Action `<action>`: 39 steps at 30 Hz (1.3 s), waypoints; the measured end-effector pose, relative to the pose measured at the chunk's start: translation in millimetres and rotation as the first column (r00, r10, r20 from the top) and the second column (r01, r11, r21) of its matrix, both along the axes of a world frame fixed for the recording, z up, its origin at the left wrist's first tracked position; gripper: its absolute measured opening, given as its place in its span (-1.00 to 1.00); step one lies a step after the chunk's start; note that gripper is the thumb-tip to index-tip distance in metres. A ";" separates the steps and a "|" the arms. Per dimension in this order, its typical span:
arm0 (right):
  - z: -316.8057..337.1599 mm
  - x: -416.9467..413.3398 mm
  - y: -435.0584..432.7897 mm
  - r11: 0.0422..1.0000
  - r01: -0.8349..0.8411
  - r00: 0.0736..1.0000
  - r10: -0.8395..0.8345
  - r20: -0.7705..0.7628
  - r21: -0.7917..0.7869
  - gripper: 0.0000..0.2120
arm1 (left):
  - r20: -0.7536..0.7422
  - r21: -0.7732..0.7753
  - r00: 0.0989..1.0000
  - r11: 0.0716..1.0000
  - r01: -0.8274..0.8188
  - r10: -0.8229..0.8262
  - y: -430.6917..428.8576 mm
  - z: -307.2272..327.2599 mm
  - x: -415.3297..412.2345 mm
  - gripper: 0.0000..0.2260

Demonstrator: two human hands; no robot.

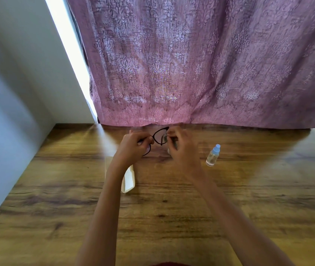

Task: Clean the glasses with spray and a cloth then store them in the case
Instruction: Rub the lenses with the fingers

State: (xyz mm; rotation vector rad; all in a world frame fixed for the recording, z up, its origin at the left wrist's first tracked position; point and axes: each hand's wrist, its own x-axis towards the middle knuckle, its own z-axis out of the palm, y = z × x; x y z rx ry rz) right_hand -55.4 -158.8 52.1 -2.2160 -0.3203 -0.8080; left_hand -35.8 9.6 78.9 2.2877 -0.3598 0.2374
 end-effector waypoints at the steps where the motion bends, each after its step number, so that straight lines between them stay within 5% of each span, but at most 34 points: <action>1: -1.0 -2.7 2.1 1.000 -0.008 1.000 0.008 0.013 -0.016 -0.85 | 0.001 0.003 1.000 1.000 0.000 0.000 0.0 -0.1 0.1 -0.84; 39: -1.4 -5.0 4.5 0.999 -0.026 1.000 0.026 0.007 -0.032 -0.88 | -0.023 0.042 0.999 0.999 0.036 -0.035 1.5 -2.8 2.6 -0.84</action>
